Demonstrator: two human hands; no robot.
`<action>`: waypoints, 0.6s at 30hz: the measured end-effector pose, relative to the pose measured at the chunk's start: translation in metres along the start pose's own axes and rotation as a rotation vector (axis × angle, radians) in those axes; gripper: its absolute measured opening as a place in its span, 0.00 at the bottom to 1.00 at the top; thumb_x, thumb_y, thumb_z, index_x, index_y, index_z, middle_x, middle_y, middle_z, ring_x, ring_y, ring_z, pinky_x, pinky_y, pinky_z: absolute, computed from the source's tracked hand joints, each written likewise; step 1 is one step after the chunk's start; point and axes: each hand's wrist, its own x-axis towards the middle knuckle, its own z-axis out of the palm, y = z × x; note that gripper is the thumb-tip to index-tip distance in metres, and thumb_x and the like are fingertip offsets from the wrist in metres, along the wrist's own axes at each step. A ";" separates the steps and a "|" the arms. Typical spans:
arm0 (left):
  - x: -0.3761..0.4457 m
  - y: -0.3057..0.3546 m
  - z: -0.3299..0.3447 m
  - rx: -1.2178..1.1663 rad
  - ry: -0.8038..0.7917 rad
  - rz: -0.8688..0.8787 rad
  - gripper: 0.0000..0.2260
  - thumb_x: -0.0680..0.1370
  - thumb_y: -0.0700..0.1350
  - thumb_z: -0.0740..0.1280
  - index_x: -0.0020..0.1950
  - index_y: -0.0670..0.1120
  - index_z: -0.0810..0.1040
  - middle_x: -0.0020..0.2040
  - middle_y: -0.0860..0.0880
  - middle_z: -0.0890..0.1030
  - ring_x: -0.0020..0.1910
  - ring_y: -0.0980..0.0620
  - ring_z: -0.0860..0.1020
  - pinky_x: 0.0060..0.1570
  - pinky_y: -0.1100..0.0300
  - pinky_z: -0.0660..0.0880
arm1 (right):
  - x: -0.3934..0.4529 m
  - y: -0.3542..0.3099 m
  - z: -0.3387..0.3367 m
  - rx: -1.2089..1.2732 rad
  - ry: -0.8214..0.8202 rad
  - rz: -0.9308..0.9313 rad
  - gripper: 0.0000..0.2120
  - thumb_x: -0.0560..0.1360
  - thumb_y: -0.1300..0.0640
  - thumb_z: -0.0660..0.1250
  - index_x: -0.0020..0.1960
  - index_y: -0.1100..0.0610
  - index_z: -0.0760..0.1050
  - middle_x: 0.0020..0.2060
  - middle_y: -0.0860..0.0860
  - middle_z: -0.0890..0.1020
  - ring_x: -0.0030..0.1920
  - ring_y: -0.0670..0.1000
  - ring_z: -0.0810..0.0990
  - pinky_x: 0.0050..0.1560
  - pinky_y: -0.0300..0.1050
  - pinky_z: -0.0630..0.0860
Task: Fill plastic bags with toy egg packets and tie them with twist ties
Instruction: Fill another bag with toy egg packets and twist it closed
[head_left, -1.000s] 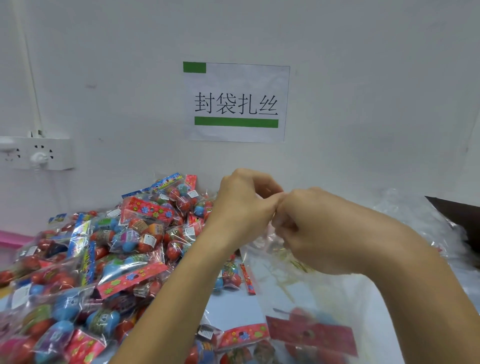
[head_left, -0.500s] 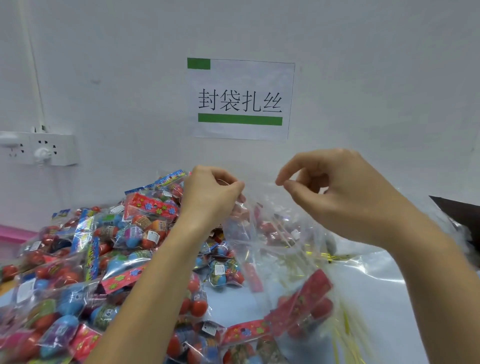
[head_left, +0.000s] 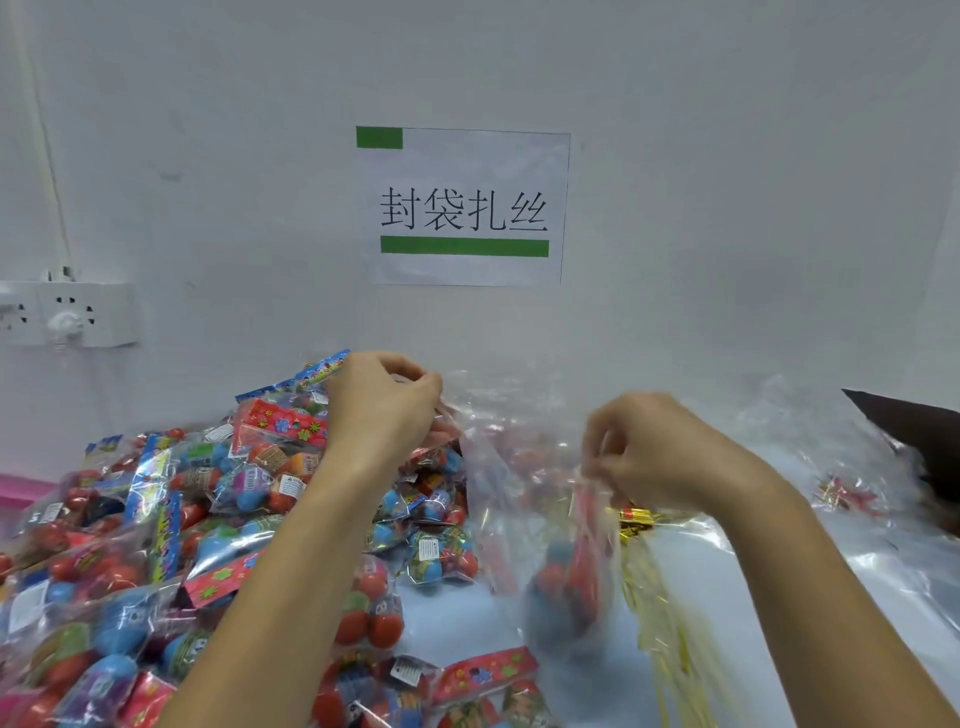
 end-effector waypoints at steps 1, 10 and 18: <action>0.001 -0.001 0.000 -0.014 0.049 0.026 0.03 0.79 0.35 0.68 0.46 0.39 0.80 0.35 0.40 0.83 0.27 0.46 0.83 0.28 0.55 0.82 | 0.003 0.004 -0.002 0.040 0.122 -0.019 0.12 0.74 0.65 0.69 0.35 0.52 0.80 0.31 0.48 0.84 0.32 0.46 0.84 0.38 0.43 0.81; 0.002 -0.006 0.003 0.093 0.126 0.235 0.08 0.81 0.41 0.66 0.42 0.48 0.76 0.35 0.48 0.83 0.26 0.52 0.82 0.28 0.55 0.81 | 0.015 0.025 0.005 0.219 0.453 -0.072 0.07 0.76 0.57 0.72 0.41 0.48 0.82 0.37 0.42 0.83 0.36 0.45 0.81 0.46 0.48 0.79; -0.001 -0.003 0.008 -0.078 -0.025 0.274 0.06 0.84 0.43 0.61 0.49 0.46 0.72 0.41 0.48 0.85 0.32 0.49 0.85 0.25 0.59 0.78 | 0.018 0.025 0.008 0.318 0.497 -0.081 0.08 0.77 0.61 0.69 0.42 0.52 0.83 0.34 0.44 0.83 0.35 0.47 0.84 0.40 0.41 0.80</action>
